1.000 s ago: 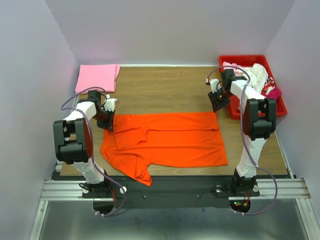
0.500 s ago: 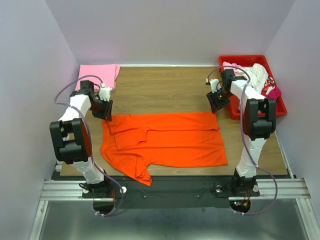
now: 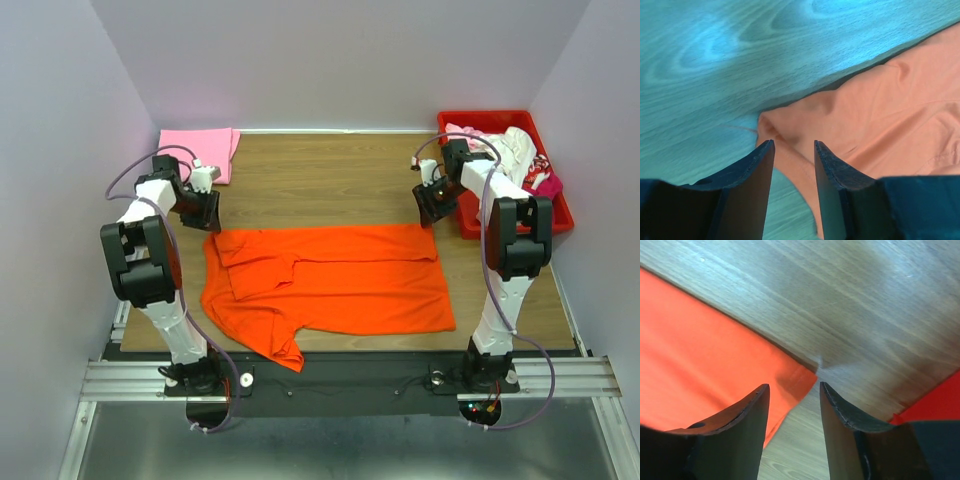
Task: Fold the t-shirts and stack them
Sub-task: Fold the tshirt
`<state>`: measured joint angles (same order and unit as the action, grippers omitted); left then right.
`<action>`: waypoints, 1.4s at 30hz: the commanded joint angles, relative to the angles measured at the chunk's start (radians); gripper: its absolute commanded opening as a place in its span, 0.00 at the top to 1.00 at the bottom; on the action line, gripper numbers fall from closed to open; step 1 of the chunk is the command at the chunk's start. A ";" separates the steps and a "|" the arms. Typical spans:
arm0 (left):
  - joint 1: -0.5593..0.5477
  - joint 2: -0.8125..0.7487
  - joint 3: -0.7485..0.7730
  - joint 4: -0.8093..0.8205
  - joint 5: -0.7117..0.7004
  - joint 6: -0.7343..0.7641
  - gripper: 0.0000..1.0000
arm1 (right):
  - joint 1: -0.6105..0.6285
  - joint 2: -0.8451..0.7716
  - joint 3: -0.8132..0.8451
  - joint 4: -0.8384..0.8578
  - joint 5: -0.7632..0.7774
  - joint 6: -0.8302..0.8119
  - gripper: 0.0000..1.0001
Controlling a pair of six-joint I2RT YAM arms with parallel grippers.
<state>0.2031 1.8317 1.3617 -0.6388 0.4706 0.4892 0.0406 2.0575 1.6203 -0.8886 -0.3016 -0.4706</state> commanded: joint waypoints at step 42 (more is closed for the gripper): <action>-0.051 0.531 0.675 0.079 -0.041 -0.064 1.00 | 0.013 0.383 0.483 0.198 0.262 0.096 0.99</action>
<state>0.1566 2.3322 1.9327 -0.5278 0.4561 0.4168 0.0605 2.3852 2.0544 -0.7238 -0.1181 -0.3847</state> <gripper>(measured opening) 0.037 0.020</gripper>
